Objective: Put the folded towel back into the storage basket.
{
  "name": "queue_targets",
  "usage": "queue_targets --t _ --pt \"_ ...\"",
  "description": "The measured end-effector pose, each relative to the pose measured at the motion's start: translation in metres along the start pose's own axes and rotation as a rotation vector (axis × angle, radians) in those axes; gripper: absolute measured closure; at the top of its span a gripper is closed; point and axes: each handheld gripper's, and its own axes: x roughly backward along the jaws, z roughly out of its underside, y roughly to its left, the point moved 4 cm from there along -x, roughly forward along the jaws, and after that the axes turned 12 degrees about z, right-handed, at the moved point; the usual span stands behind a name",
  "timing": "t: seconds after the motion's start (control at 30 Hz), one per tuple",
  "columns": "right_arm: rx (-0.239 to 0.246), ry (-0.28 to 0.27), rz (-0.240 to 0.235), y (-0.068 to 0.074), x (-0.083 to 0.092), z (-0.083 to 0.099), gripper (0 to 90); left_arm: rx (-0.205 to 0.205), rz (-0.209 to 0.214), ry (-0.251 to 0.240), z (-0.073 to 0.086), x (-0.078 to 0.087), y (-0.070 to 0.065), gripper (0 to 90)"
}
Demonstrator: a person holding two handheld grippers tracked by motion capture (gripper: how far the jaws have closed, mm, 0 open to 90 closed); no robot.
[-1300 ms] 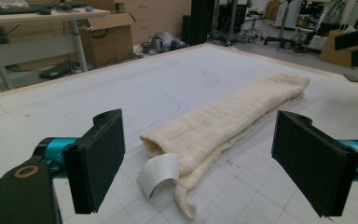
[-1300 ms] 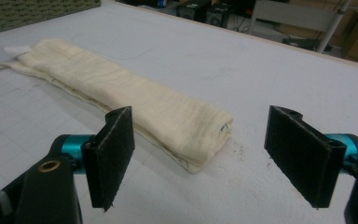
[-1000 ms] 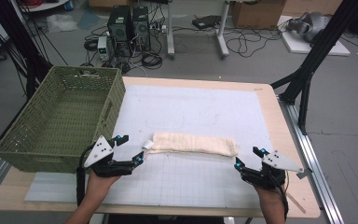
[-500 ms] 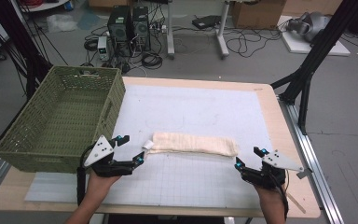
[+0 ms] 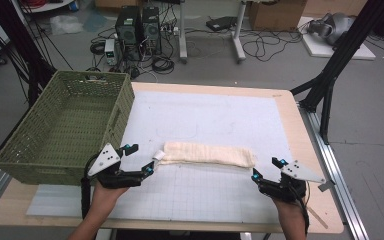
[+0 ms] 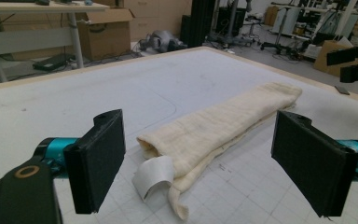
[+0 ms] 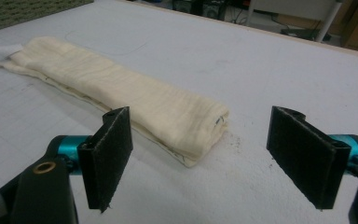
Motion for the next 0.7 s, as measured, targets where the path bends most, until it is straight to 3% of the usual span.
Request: queue_targets --t 0.4,0.57,0.7 --pt "0.002 0.000 0.001 0.002 -0.001 -0.001 21.4 0.005 0.023 0.013 -0.020 -0.002 -0.002 17.6" --pt "0.007 0.002 -0.006 0.003 -0.002 -0.001 21.3 0.008 0.033 0.017 -0.030 -0.008 0.002 17.3" --pt "0.000 0.007 -0.008 0.003 -0.003 -0.001 21.2 0.009 0.042 0.048 -0.036 -0.019 0.006 17.3"
